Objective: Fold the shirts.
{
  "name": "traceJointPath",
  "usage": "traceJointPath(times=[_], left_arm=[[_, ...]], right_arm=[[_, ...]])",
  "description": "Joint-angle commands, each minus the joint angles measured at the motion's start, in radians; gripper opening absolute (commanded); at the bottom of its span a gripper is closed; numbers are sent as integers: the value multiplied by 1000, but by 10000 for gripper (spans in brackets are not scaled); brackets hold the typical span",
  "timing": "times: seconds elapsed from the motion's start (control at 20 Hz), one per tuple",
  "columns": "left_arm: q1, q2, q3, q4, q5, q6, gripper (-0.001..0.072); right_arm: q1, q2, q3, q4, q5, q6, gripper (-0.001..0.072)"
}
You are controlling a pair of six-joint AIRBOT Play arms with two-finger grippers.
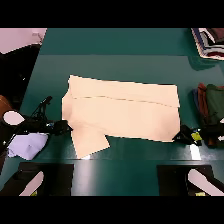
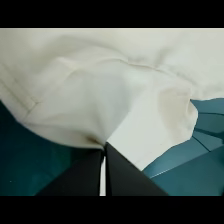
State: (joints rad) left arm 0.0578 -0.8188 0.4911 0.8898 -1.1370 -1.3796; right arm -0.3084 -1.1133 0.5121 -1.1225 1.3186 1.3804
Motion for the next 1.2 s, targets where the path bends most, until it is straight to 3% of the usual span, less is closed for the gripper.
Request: traceJointPath(times=[0.0,0.05,0.2,0.3,0.5,0.6,0.7,0.85,1.15], left_arm=[[0,1,1,2,-5,0,23],[0,1,1,5,-5,0,23],[0,2,6,26,-32,-4,21],[0,11,38,62,-120,-11,20],[0,215,43,157,-304,-147,20],[0,311,44,115,-440,-219,20],[0,344,77,93,-476,-247,20],[0,294,157,109,-348,-228,21],[0,-139,349,118,-41,-20,22]], right_arm=[[47,-5,32,-3,-63,9,117],[53,-5,43,-5,-62,9,15],[54,-3,70,-6,-23,5,17],[54,41,99,-62,56,2,17],[54,242,130,-173,261,8,17],[53,363,130,-218,307,39,17],[55,436,145,-231,309,50,16],[119,384,233,-232,284,56,16],[317,-5,499,-231,75,70,16]])
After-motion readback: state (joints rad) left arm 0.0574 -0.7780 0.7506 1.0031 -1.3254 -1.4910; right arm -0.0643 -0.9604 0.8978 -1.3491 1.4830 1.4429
